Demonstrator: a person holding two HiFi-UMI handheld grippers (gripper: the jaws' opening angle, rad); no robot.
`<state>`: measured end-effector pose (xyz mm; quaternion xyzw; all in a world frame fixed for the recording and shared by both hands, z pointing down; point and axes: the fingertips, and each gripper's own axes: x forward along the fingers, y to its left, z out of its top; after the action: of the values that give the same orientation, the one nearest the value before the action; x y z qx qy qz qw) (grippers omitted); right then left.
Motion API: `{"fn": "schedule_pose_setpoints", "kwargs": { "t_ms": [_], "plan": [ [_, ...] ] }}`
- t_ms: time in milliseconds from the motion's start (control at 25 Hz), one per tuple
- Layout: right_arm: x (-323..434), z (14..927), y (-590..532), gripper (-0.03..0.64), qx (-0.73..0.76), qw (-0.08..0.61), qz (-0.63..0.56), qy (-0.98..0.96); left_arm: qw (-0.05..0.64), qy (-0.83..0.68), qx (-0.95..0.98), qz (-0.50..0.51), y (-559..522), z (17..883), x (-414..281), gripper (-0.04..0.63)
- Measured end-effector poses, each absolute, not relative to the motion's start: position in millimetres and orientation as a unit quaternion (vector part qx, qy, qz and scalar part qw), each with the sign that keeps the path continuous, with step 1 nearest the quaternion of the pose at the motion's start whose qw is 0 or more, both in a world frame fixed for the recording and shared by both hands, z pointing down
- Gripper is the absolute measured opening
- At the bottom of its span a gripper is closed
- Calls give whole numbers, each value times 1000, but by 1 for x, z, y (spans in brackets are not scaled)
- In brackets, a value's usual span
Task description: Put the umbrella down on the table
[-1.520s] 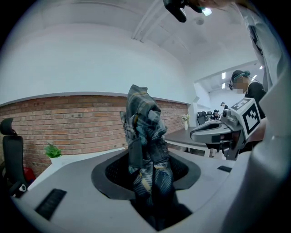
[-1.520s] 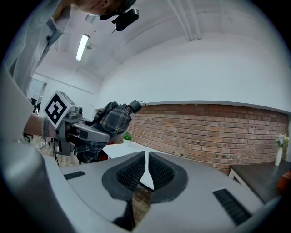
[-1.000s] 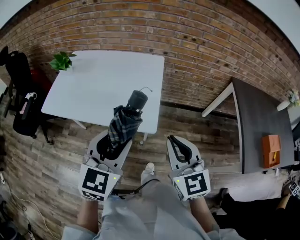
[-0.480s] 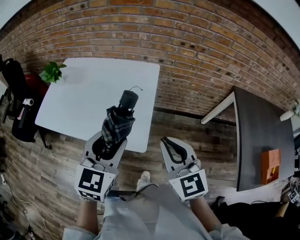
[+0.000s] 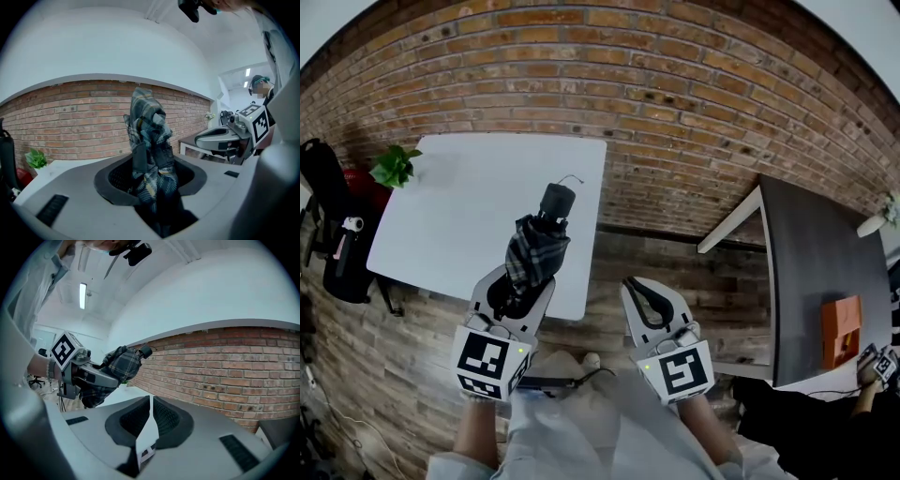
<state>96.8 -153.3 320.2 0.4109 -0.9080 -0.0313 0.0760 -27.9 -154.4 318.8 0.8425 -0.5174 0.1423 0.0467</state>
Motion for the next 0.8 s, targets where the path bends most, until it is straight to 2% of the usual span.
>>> {"fn": "schedule_pose_setpoints", "kwargs": {
  "t_ms": [800],
  "plan": [
    [95,335,-210,51,443,89,-7,-892,69,-489,848,193,-225,349,-38,210]
  ]
}}
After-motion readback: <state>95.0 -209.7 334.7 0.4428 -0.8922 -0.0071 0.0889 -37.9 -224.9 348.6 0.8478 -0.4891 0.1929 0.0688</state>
